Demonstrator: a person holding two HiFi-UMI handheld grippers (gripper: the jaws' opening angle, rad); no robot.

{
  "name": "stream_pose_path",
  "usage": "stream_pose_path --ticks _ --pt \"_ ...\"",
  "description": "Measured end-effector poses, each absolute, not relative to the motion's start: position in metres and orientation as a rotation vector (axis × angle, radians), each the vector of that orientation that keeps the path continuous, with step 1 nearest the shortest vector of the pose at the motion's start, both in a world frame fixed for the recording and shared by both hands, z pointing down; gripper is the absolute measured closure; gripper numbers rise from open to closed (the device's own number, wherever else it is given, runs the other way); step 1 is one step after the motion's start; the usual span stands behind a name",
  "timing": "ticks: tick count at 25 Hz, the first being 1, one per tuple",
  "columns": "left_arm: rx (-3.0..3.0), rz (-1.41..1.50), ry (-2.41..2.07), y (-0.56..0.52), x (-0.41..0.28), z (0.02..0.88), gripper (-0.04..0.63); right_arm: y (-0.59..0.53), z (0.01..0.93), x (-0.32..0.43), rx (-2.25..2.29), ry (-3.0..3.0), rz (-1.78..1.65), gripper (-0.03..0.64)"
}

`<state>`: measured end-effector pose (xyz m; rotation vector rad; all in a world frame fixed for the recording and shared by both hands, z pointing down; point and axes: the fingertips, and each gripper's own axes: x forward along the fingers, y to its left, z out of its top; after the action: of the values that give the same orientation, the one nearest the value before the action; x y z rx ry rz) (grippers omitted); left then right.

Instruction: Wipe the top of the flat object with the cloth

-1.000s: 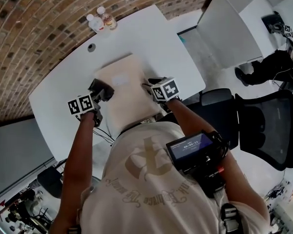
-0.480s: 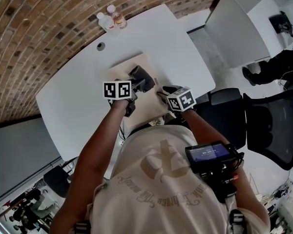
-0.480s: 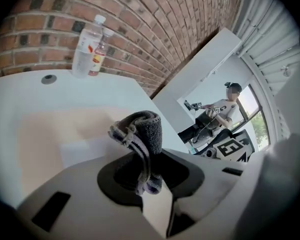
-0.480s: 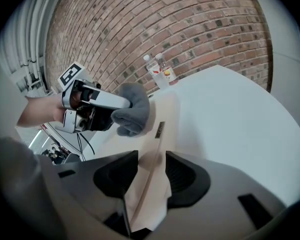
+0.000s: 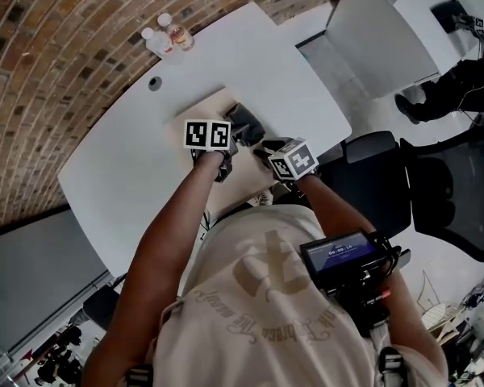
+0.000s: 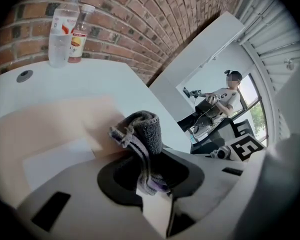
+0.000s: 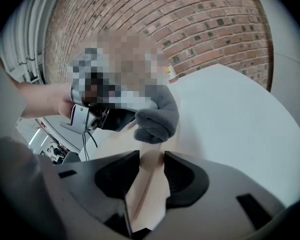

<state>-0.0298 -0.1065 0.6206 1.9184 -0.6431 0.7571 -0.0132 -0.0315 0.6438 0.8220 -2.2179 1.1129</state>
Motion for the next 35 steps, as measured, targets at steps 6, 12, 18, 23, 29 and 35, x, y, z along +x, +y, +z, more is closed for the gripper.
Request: stream_pose_path --ticks 6,12,18,23,29,35 --pt "1.909 0.815 -0.677 -0.099 -0.059 0.622 0.489 -0.03 0.645 -0.012 0.836 -2.209 1.1 0.451" --pt "1.845 0.804 -0.772 -0.086 -0.107 0.623 0.489 -0.029 0.647 -0.011 0.848 -2.216 1.108 0.451" --pt "1.8 0.773 -0.875 -0.071 -0.16 0.622 0.489 -0.03 0.649 -0.009 0.856 -2.224 1.122 0.451" --pt "1.764 0.737 -0.956 -0.06 -0.203 0.621 0.488 -0.03 0.65 -0.011 0.876 -2.215 1.106 0.451" --pt "1.723 0.682 -1.031 -0.042 -0.239 0.617 0.488 -0.03 0.647 -0.012 0.892 -2.205 1.079 0.451" --pt "1.713 0.691 -1.087 -0.025 -0.258 0.613 0.488 -0.03 0.646 -0.011 0.911 -2.196 1.062 0.451"
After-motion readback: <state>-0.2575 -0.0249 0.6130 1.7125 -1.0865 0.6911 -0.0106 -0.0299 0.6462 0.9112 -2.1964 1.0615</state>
